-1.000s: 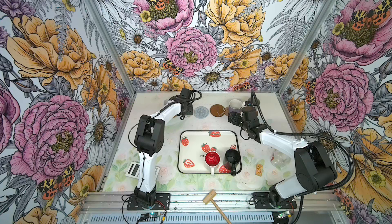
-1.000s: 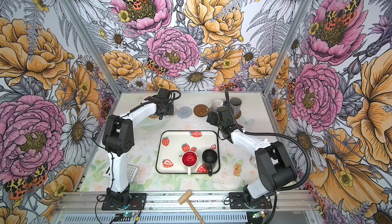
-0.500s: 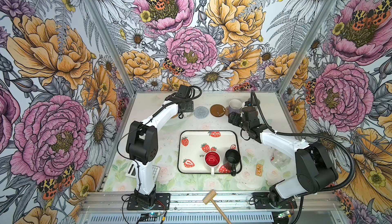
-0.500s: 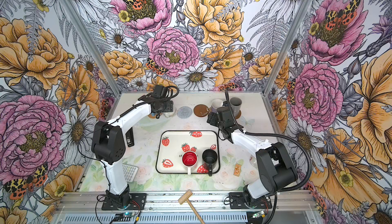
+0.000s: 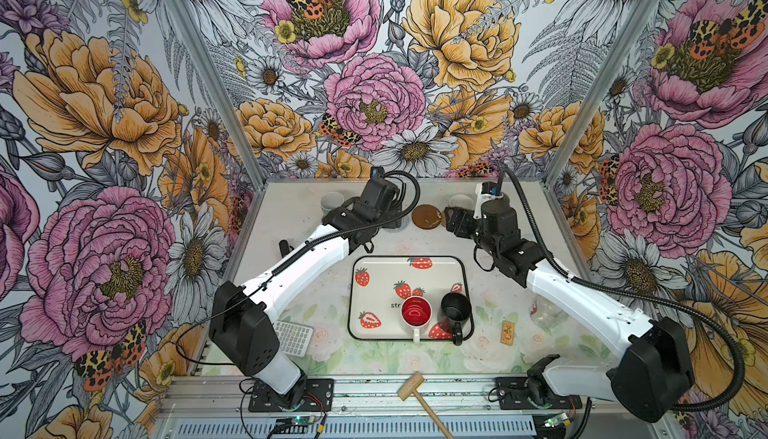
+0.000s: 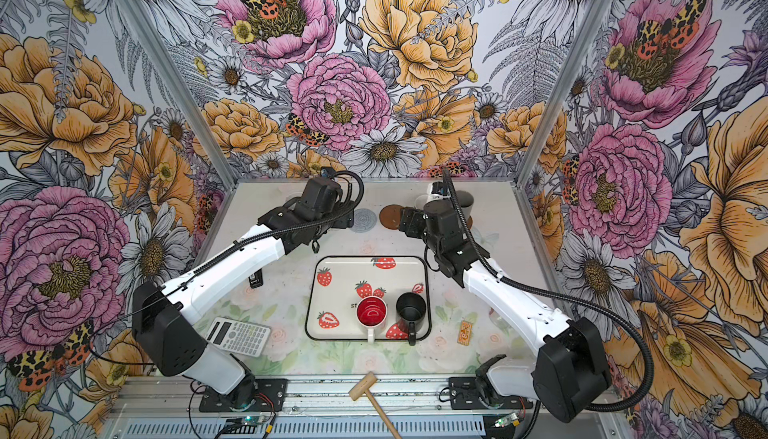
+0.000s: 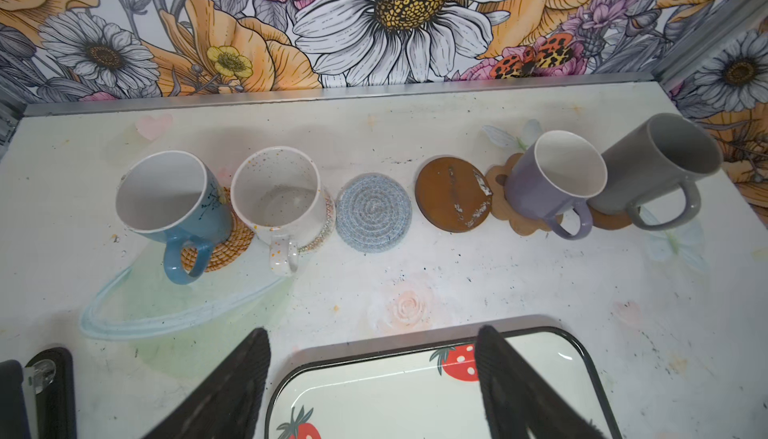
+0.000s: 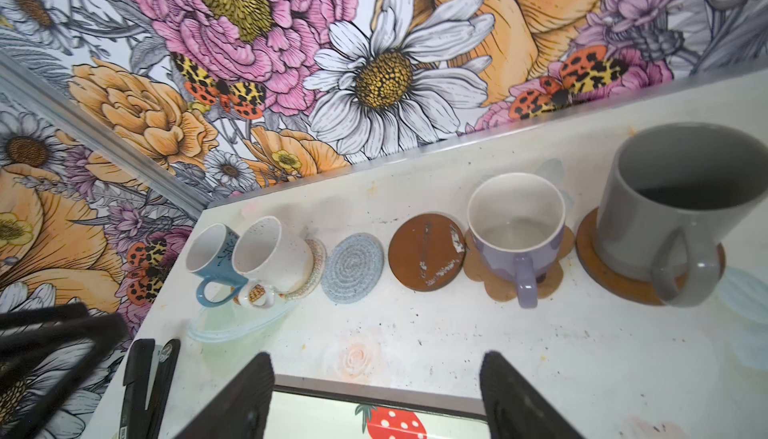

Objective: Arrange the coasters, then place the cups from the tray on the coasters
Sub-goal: 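Open the left gripper and raise it off the speckled white mug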

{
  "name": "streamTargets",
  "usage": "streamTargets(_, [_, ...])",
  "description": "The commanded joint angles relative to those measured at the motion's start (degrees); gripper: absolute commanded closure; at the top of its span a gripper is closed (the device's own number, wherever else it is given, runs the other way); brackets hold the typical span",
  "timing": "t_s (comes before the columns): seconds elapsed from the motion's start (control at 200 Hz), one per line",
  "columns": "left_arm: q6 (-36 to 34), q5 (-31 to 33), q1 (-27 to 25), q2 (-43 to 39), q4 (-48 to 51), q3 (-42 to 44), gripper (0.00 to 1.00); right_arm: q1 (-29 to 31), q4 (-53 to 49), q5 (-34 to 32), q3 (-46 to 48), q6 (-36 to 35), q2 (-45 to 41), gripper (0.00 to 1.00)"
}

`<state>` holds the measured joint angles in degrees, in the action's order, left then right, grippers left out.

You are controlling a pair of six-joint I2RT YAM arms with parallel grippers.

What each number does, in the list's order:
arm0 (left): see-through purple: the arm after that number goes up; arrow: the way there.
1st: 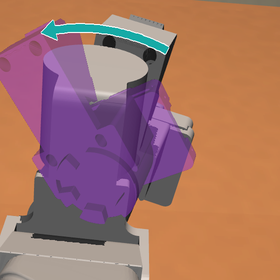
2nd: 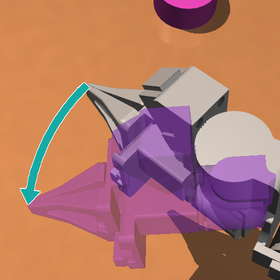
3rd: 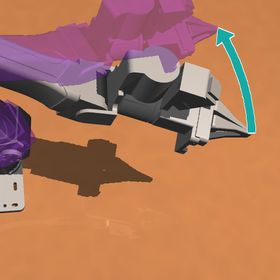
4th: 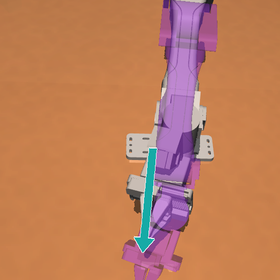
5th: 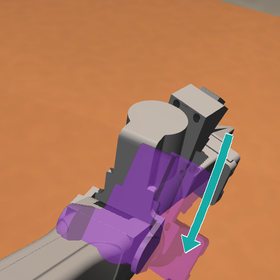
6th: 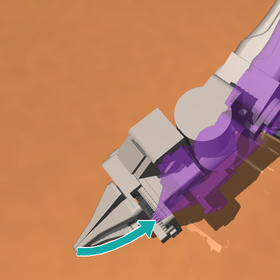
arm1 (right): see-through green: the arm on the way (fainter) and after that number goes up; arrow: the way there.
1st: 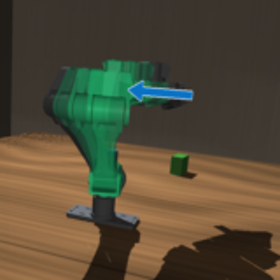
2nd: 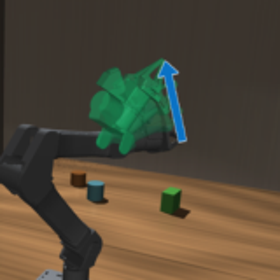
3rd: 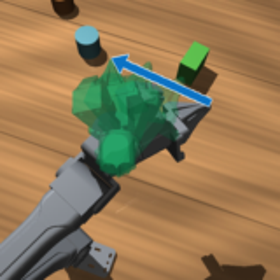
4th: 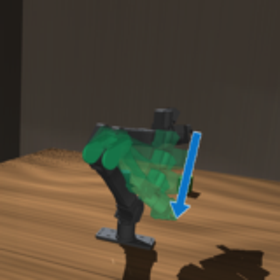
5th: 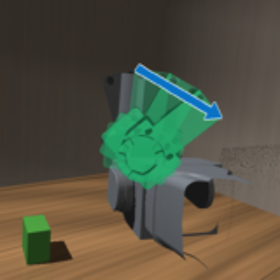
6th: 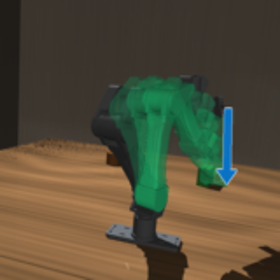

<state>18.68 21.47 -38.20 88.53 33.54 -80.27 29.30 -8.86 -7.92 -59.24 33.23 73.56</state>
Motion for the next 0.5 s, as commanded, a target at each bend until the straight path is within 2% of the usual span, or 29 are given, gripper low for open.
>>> streamTargets(0.0, [1.3,0.5,-0.4,-3.9,-6.8,5.1,0.21,2.0,-6.4,-2.2,-3.3,-4.3,-2.2,0.2])
streamTargets(0.3, [0.4,-4.9,0.7,-18.0,-21.5,20.6,0.2,8.4,-15.7,-5.8,-5.2,-6.3,-6.5,0.21])
streamTargets(0.49, [1.5,-9.1,4.0,-22.0,-23.6,24.9,0.2,14.8,-20.0,-8.1,-3.9,-3.8,-9.5,0.23])
